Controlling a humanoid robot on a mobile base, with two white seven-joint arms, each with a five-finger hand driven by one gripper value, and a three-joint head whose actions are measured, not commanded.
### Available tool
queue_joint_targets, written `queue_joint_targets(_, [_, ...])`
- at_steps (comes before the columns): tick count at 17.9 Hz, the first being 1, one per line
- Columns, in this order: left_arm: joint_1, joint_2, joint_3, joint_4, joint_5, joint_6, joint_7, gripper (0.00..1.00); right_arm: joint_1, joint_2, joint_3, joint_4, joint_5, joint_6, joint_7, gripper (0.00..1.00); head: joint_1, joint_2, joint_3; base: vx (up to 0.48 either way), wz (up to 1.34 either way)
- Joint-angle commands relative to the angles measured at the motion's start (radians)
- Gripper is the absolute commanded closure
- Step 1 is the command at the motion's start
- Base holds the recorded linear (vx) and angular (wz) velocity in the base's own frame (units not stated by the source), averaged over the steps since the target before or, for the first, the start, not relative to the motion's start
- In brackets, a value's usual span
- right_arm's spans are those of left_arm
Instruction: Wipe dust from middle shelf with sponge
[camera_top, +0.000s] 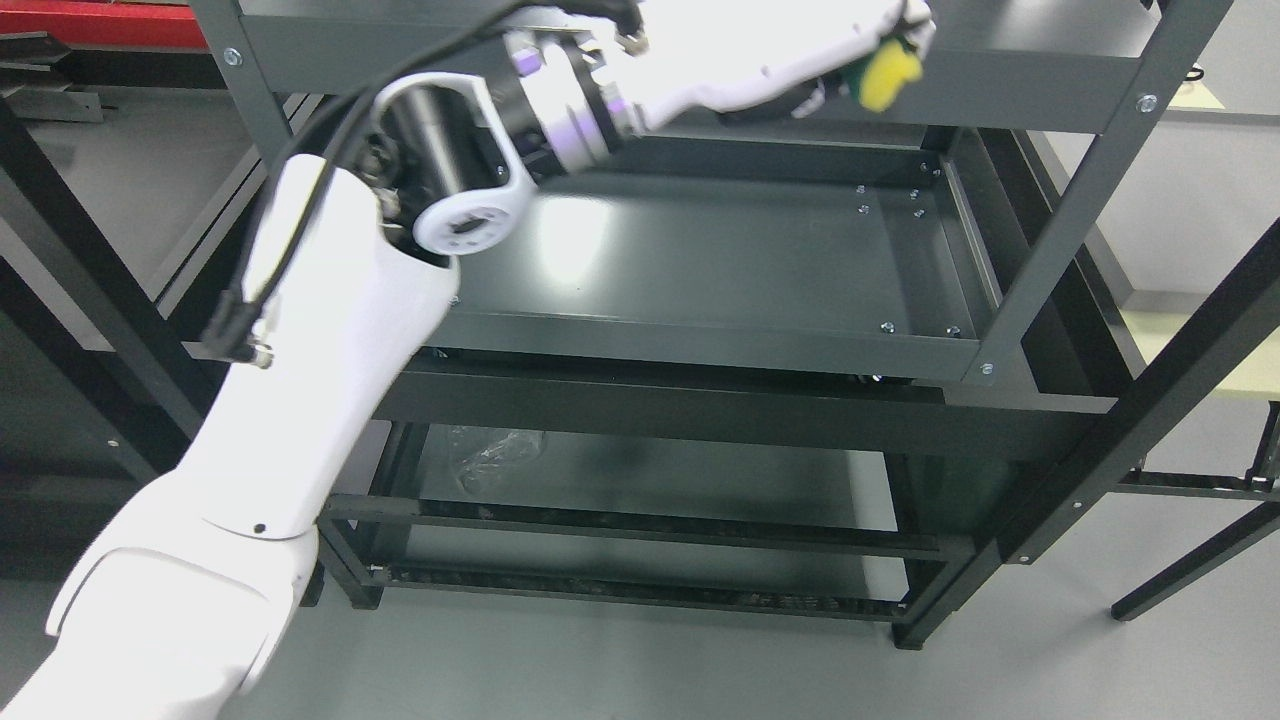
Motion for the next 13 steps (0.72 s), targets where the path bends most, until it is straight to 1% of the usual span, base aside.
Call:
queue_joint_targets(1, [-0.011,-0.072,-0.224,0.101,-0.038,0.01,0.008,0.99,0.0,-0.017,0.0,-0.017,0.0,0.001,-0.002,0.0,0.0,0.0,0.0,0.0,0.0])
queue_joint_targets(3, [-0.013,-0.072,-0.141,0.094,-0.061,-0.013,0.005,0.99,0.0,-0.017,0.0,-0.017,0.0,0.001,-0.002,0.0,0.0,0.0,0.0,0.0,0.0])
queue_joint_targets(6, [0.0,-0.072,0.014,0.068,-0.076,-0.105,-0.006,0.99,0.0,-0.017,0.0,-0.017,0.0,0.001,-0.002,0.0,0.0,0.0,0.0,0.0,0.0])
queue_joint_targets(7, [0.004,-0.053,0.069,0.057,-0.075,-0.135,-0.009,0.99,0.0,-0.017,0.0,-0.017,0.0,0.001,-0.002,0.0,0.0,0.0,0.0,0.0,0.0])
queue_joint_targets(8, [0.013,-0.001,0.129,0.048,-0.075,-0.171,-0.009,0.99,0.0,-0.017,0.0,-0.017,0.0,0.001,-0.002,0.0,0.0,0.0,0.0,0.0,0.0])
queue_joint_targets(9, [0.027,0.03,0.179,0.043,-0.073,-0.197,-0.011,0.99,0.0,-0.017,0.0,-0.017,0.0,0.001,-0.002,0.0,0.0,0.0,0.0,0.0,0.0])
queue_joint_targets(11, [0.094,0.129,0.365,0.045,-0.064,-0.205,-0.032,0.99,0.0,-0.017,0.0,-0.017,0.0,0.001,-0.002,0.0,0.0,0.0,0.0,0.0,0.0])
queue_joint_targets(13, [0.168,0.195,0.526,0.045,-0.05,-0.205,-0.052,0.99,0.0,-0.017,0.0,-0.017,0.0,0.001,-0.002,0.0,0.0,0.0,0.0,0.0,0.0])
